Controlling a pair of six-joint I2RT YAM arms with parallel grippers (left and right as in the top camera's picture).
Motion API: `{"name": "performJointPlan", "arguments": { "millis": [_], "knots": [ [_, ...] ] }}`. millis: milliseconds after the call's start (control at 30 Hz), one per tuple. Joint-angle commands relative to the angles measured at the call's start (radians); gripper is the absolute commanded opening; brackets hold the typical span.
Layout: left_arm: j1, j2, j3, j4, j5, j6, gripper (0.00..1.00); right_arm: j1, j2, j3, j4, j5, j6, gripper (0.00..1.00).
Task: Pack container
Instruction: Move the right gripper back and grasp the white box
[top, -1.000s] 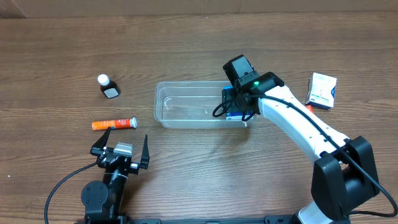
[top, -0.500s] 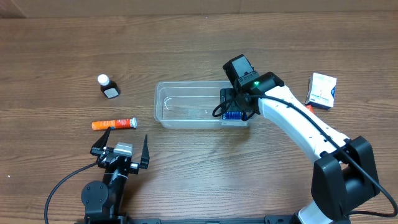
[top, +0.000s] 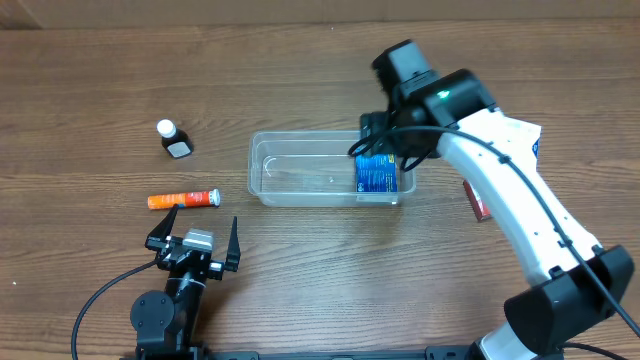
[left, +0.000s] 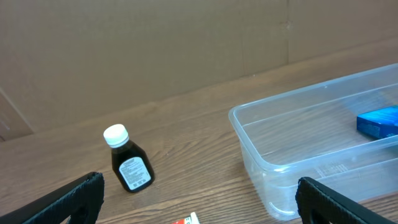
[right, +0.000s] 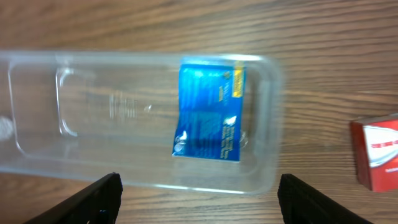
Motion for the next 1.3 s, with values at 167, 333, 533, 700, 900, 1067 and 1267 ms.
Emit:
{"name": "performJointPlan", "arguments": {
  "millis": [167, 333, 533, 700, 900, 1067, 1267],
  "knots": [
    [0.003, -0.005, -0.003, 0.002, 0.005, -0.010, 1.00, -0.436, -0.034, 0.035, 0.026, 0.003, -0.238, 1.00],
    [0.003, -0.005, -0.003, 0.002, 0.005, -0.010, 1.00, -0.585, 0.045, 0.035, 0.069, -0.036, -0.357, 1.00],
    [0.003, -0.005, -0.003, 0.002, 0.005, -0.010, 1.00, -0.661, 0.187, 0.035, 0.130, -0.028, -0.376, 1.00],
    [0.003, -0.005, -0.003, 0.002, 0.005, -0.010, 1.00, -0.690, 0.298, 0.035, 0.164, 0.009, -0.375, 1.00],
    [0.003, -0.005, -0.003, 0.002, 0.005, -0.010, 1.00, -0.701, 0.388, 0.027, 0.178, 0.031, -0.376, 1.00],
    [0.003, -0.005, -0.003, 0.002, 0.005, -0.010, 1.00, -0.719, 0.448, 0.027, 0.178, 0.032, -0.375, 1.00],
    [0.003, -0.005, -0.003, 0.002, 0.005, -0.010, 1.00, -0.719, 0.477, 0.026, 0.196, 0.029, -0.375, 1.00]
  ]
}}
